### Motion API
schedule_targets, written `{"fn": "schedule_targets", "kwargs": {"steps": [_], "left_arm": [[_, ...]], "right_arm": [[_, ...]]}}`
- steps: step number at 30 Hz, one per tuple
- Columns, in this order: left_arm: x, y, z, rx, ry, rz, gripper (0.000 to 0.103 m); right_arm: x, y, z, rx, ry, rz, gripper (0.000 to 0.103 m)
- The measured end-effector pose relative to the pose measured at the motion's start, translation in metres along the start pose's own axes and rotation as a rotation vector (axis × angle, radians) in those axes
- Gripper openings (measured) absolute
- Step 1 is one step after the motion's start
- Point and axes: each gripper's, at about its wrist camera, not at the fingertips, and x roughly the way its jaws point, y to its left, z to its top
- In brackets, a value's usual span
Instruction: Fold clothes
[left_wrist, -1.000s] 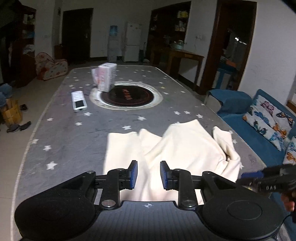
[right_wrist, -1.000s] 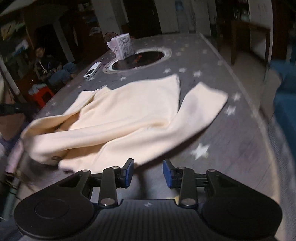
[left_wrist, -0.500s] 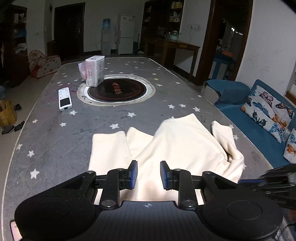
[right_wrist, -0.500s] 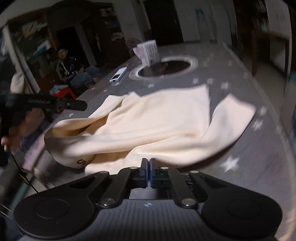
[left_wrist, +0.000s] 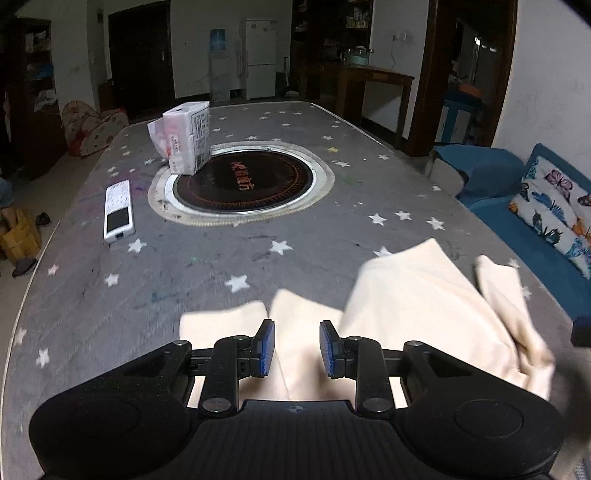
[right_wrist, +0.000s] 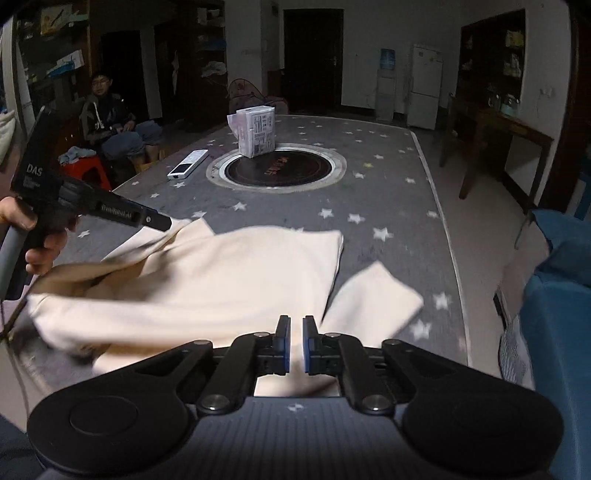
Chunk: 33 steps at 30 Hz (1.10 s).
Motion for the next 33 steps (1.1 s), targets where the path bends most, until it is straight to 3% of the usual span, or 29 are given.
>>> {"fn": "schedule_targets", "kwargs": {"steps": [6, 10, 13, 16, 19, 25, 27, 28, 30, 33], "left_arm": [[0.027, 0.002, 0.009, 0.047, 0.018, -0.034, 0.031], [0.045, 0.003, 0.012, 0.066, 0.045, -0.011, 0.038], [0.057, 0.008, 0.011, 0.055, 0.072, -0.012, 0.038], [0.064, 0.009, 0.008, 0.072, 0.081, -0.020, 0.034], [0.064, 0.009, 0.009, 0.099, 0.070, -0.029, 0.016], [0.059, 0.018, 0.014, 0.081, 0.029, -0.006, 0.005], [0.056, 0.025, 0.021, 0.056, 0.004, 0.010, 0.005], [0.055, 0.030, 0.025, 0.041, -0.009, 0.019, 0.005], [0.055, 0.040, 0.032, 0.015, -0.032, 0.041, 0.005], [0.059, 0.056, 0.043, -0.035, -0.049, 0.081, 0.005]], "right_arm": [[0.049, -0.012, 0.039, 0.000, 0.031, 0.033, 0.020], [0.080, -0.020, 0.056, 0.007, 0.044, 0.022, 0.030], [0.103, -0.029, 0.064, 0.034, 0.059, 0.025, 0.030], [0.127, -0.037, 0.072, 0.063, 0.083, 0.021, 0.030], [0.148, -0.046, 0.076, 0.089, 0.107, 0.012, 0.030], [0.181, -0.057, 0.080, 0.136, 0.154, 0.025, 0.030], [0.186, -0.055, 0.082, 0.122, 0.161, 0.030, 0.028], [0.189, -0.054, 0.083, 0.107, 0.158, 0.028, 0.017], [0.194, -0.052, 0.088, 0.080, 0.148, 0.015, 0.008], [0.200, -0.048, 0.098, 0.035, 0.113, -0.015, 0.005]]}}
